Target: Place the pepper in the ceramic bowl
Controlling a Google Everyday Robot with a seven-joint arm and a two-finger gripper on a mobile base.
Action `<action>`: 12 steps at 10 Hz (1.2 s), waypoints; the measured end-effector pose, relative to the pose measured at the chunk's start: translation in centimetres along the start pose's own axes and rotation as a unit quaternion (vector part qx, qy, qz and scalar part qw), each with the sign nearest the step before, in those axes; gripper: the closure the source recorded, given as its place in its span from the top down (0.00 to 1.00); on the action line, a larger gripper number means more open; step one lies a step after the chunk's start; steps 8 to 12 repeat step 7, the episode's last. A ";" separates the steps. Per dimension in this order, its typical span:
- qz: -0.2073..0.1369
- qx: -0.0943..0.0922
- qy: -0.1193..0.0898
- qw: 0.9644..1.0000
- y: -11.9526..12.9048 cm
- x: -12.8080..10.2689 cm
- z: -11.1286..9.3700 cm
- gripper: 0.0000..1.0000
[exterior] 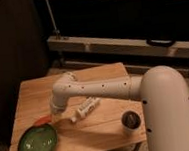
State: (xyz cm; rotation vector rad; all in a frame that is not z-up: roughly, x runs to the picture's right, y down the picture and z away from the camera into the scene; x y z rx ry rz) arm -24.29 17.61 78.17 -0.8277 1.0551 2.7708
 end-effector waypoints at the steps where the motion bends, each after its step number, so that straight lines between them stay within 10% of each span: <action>1: -0.001 0.001 0.001 1.000 -0.3 0.3 0.1 0.63; 12: -0.004 0.005 0.004 1.000 -2.1 1.2 0.7 0.80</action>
